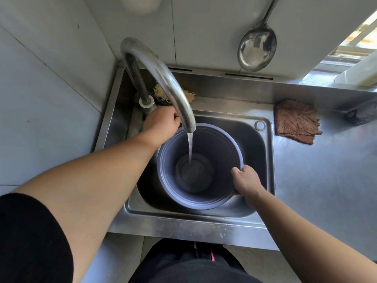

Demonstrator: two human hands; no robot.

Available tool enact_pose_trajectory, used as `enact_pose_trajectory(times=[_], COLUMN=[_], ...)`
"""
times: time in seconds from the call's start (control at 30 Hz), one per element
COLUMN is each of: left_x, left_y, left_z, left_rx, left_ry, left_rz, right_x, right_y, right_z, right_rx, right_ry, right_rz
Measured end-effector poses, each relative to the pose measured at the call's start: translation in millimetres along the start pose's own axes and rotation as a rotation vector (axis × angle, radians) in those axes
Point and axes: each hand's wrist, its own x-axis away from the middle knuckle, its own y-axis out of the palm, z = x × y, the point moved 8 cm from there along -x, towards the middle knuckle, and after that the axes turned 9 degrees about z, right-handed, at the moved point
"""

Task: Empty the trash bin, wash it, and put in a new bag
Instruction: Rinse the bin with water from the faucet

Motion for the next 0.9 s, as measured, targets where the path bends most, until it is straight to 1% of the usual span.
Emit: enact_pose_trajectory(times=[0.1,0.27,0.63,0.9], left_x=[-2.0,-4.4,-9.0,-8.3], left_y=[-0.9,1.8,5.2,5.0], left_z=[-1.4,-0.1,-1.4,-1.9], left_rx=[-0.017,-0.085,-0.098,-0.109], left_ry=[-0.007,0.023,0.066,0.051], left_rz=[0.035,0.039,0.053,0.024], right_x=[0.0,-0.5,-0.9,-2.0], right_y=[0.4,-0.7,0.0,-1.7], right_z=[-0.2,-1.1,-0.4,0.1], right_rx=[0.018,0.043,0.07,0.115], right_ry=[-0.013,-0.03,-0.026,-0.027], right_rz=[-0.004,0.013,0.002,0.023])
